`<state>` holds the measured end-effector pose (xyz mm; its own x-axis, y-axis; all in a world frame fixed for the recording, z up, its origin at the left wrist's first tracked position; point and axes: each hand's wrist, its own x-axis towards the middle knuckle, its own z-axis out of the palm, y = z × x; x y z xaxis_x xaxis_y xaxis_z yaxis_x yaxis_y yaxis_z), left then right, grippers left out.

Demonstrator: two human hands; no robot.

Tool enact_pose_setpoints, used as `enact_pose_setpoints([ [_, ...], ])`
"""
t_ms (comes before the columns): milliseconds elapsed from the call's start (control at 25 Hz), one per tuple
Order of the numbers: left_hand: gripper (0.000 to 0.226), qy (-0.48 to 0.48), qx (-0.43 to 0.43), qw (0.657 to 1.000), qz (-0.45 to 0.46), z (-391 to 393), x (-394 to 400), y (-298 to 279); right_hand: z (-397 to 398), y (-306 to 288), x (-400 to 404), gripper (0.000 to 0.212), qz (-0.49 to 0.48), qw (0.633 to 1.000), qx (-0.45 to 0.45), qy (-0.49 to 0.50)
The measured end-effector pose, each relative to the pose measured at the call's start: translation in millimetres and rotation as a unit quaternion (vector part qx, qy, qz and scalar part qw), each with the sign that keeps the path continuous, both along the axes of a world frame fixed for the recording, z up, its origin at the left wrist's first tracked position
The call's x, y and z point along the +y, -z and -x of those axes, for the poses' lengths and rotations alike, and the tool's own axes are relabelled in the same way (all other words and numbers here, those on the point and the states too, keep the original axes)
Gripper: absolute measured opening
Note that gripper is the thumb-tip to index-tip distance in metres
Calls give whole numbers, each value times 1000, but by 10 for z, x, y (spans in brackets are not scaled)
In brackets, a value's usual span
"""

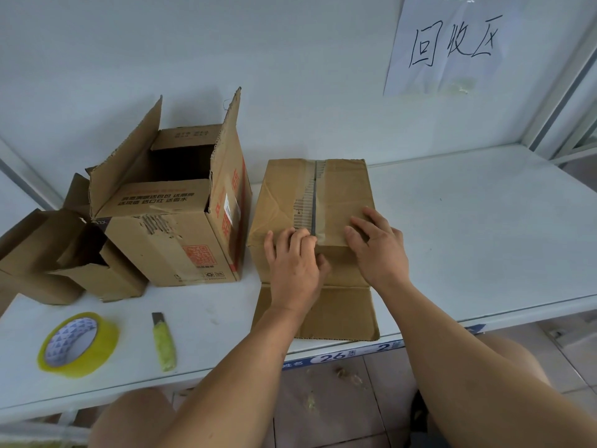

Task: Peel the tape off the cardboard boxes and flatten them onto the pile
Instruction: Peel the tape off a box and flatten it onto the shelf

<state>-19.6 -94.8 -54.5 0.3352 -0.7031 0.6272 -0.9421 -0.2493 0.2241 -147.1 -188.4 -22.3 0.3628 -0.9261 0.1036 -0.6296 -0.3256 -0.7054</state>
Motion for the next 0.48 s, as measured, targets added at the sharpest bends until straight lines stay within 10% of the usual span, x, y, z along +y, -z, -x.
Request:
enact_pose_setpoints([
  [240, 28, 16, 18, 1000, -13, 8, 29, -33, 2, 21, -24, 44, 22, 999, 25, -4],
  [480, 36, 74, 13, 996, -57, -577, 310, -151, -102, 109, 89, 32, 327, 942, 3, -80],
])
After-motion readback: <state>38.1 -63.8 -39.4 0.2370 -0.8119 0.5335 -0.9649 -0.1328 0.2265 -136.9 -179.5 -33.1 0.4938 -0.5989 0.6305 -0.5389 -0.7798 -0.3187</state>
